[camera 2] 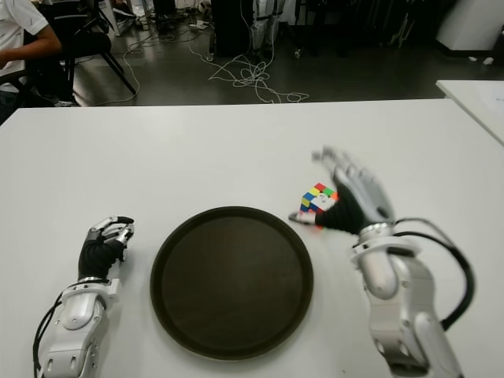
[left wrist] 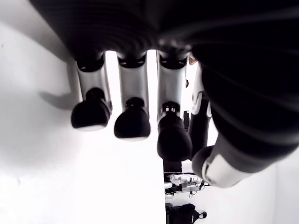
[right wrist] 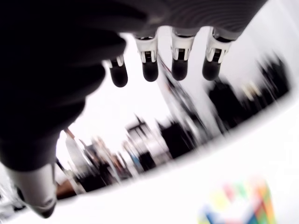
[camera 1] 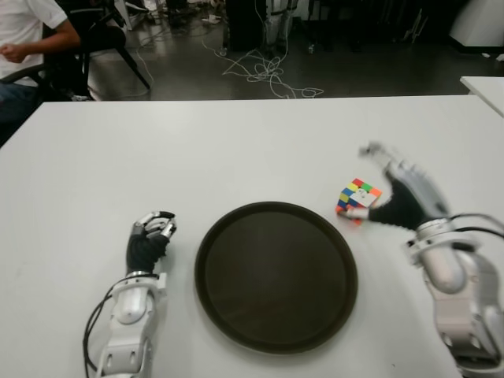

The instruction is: Pick up the Rubik's Cube and put it in the plate

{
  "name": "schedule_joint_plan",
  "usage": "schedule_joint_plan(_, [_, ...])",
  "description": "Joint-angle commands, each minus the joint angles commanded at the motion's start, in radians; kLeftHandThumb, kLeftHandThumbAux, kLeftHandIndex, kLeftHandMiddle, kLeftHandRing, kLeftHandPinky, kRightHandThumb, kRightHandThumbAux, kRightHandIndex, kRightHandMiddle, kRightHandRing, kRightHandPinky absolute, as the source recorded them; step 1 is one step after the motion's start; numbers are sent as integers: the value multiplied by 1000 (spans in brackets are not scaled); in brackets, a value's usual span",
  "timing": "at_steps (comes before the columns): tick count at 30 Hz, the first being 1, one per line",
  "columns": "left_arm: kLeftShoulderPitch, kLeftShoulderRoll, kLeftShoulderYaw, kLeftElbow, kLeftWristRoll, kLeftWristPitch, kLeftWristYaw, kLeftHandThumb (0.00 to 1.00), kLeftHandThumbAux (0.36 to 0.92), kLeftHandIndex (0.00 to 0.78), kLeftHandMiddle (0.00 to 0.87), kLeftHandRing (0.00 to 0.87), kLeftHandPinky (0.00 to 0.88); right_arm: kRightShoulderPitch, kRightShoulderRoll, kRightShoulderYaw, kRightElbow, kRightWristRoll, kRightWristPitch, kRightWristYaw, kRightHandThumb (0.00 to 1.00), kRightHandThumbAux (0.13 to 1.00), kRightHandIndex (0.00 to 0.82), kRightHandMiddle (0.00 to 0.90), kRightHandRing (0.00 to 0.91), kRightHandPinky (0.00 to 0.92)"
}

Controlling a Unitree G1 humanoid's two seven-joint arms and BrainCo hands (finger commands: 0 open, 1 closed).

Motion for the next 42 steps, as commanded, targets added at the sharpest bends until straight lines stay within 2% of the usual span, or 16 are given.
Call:
schedule_joint_plan(5, [0, 1, -2, -1, 1, 1, -1, 711, 704, 444, 817, 826, 820, 3, 3, -6, -4, -7, -26, -23, 0, 701, 0, 0, 0, 0])
schedule_joint_plan(8, [2, -4, 0, -3, -3, 1, -1, 711, 704, 444, 820, 829, 824, -20, 18, 11, 30, -11, -35, -40, 0, 696, 0, 0, 0, 0])
schedule_joint_plan(32, [0, -12, 9, 2, -17, 9, 3, 711, 704, 444, 809, 821, 810, -46, 4, -5, 82, 16, -44, 15, 0, 668, 0, 0, 0, 0])
schedule_joint_plan(36, [1, -9, 6, 2, -12, 10, 4, 711, 704, 444, 805, 817, 805, -73, -1, -2, 100, 14, -34, 37, 0, 660, 0, 0, 0, 0])
schedule_joint_plan(42, [3, -5, 1, 2, -7, 6, 2, 711, 704, 444, 802, 815, 802, -127, -15, 1, 150, 19, -33, 69, 0, 703, 0, 0, 0, 0])
